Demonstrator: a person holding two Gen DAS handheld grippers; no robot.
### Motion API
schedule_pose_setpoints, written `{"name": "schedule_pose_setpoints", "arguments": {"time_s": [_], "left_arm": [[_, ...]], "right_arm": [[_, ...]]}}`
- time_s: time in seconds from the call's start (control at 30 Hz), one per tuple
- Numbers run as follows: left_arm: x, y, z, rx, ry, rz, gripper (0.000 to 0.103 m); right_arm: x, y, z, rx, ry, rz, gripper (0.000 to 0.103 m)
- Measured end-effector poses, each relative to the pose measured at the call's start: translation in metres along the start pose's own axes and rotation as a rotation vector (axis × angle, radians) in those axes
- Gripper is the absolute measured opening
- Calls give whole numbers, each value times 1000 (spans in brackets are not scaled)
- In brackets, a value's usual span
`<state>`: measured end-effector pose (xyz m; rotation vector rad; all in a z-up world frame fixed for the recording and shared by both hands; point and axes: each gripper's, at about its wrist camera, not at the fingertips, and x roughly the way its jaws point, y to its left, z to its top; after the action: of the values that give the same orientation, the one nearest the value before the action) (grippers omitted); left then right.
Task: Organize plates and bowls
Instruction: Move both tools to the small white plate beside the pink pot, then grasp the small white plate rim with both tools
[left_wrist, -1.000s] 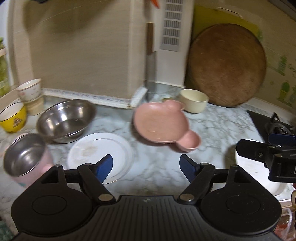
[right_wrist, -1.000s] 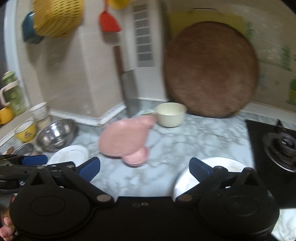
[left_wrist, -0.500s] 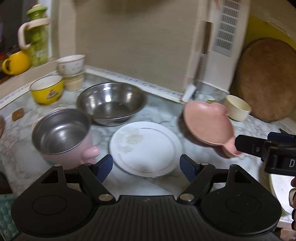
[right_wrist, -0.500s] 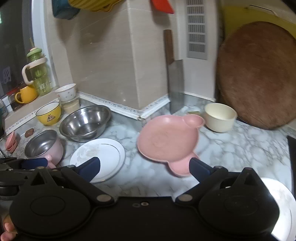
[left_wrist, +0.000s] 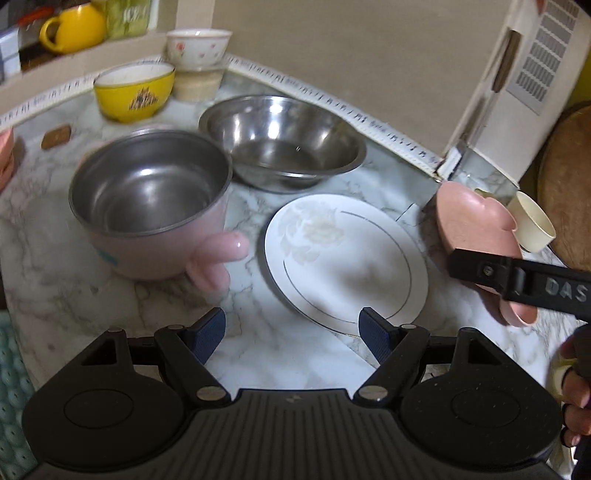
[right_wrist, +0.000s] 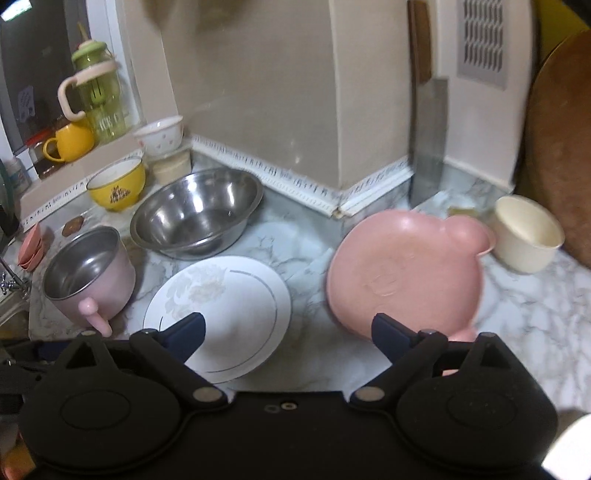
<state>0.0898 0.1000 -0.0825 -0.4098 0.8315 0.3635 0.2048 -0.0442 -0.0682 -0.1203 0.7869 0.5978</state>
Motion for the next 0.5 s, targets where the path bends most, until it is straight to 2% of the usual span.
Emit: {"name": "schedule_pose_setpoints", "arguments": {"time_s": [0.17, 0.4, 0.5], "left_arm": [[10, 2, -1, -51, 8, -1, 79], [23, 4, -1, -149, 12, -6, 78], [26, 3, -1, -157, 13, 5, 66]], "right_arm": [[29, -7, 9, 33, 72, 54, 87], [57, -17, 17, 86, 144, 109, 72], [62, -18, 19, 86, 157, 123, 62]]}}
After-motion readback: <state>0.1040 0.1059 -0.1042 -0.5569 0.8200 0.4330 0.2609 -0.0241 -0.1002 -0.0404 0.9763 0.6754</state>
